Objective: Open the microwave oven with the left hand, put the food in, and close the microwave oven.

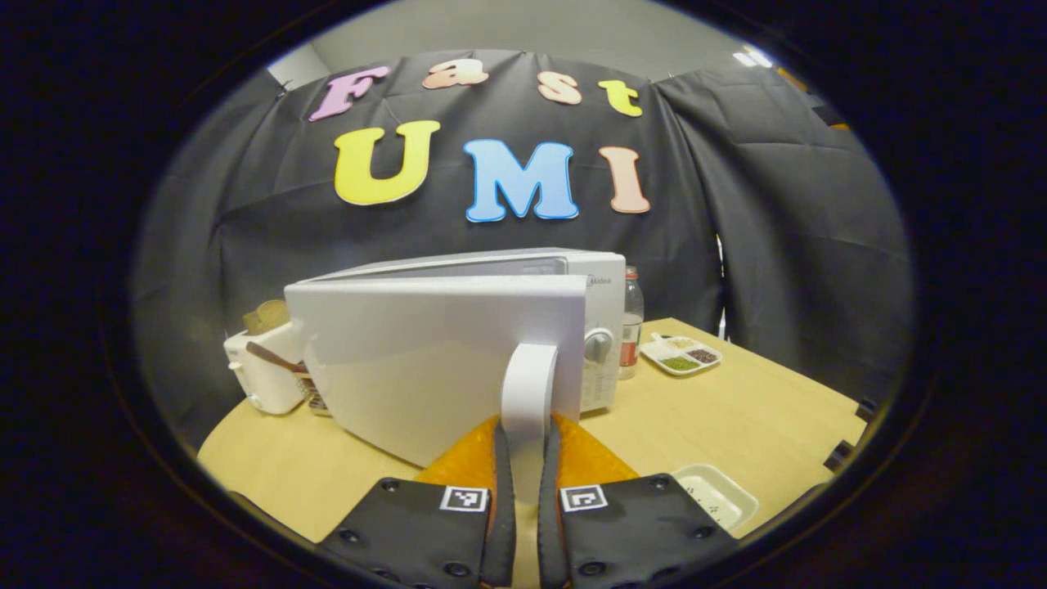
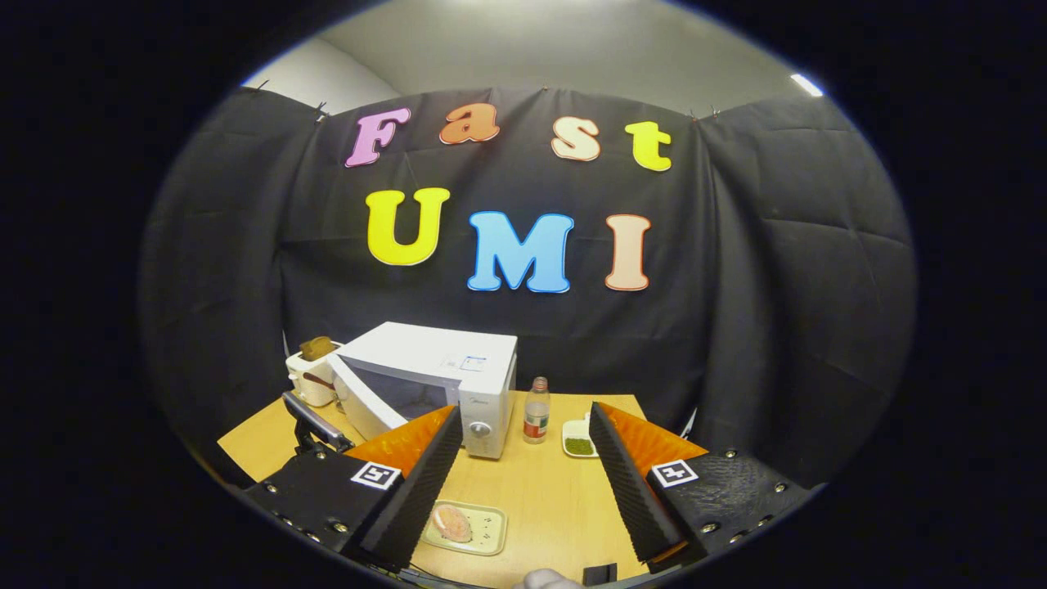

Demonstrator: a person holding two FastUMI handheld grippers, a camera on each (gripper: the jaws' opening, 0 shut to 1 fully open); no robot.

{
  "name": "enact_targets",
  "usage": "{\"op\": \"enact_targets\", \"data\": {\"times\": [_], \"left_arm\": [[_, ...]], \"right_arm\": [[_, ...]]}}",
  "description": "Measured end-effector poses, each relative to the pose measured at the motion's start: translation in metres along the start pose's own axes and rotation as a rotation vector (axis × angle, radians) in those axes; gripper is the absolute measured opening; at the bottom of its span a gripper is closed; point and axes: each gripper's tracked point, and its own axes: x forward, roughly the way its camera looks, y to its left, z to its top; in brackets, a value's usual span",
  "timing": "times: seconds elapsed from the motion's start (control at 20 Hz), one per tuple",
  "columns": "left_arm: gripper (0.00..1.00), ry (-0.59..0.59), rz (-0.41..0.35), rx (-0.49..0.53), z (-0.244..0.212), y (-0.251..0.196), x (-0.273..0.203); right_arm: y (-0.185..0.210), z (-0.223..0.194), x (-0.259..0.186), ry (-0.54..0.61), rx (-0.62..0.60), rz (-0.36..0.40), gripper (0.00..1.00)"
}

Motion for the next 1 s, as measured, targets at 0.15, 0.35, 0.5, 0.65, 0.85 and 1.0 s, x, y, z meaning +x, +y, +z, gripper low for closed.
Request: {"op": "enact_targets", "data": {"times": [0.15,0.35,0.5,0.65,0.85,1.0], "left_arm": [[0.27,0.026,0.047,0.052,-0.008,0.022,-0.031],[0.76,0.056,0.123,0.070,-0.012,0.069,-0.060],[0.99,0.051,0.144,0.126,-0.008,0.082,-0.080],[0.97,-0.001,0.151,0.139,0.006,0.098,-0.103],[0.99,0.023,0.181,0.140,-0.004,0.131,-0.126],[1.00,0.038,0.243,0.139,-0.012,0.168,-0.150]], "right_arm": [[0.018,0.003,-0.005,-0.009,-0.009,0.041,0.96],[0.034,0.010,-0.010,-0.036,-0.006,0.077,0.96],[0.047,0.010,-0.008,-0.045,0.002,0.096,0.96],[0.067,0.005,-0.008,-0.039,0.024,0.136,0.95],[0.093,-0.008,-0.005,-0.014,0.043,0.185,0.96],[0.111,-0.015,-0.002,-0.003,0.030,0.222,0.96]]}}
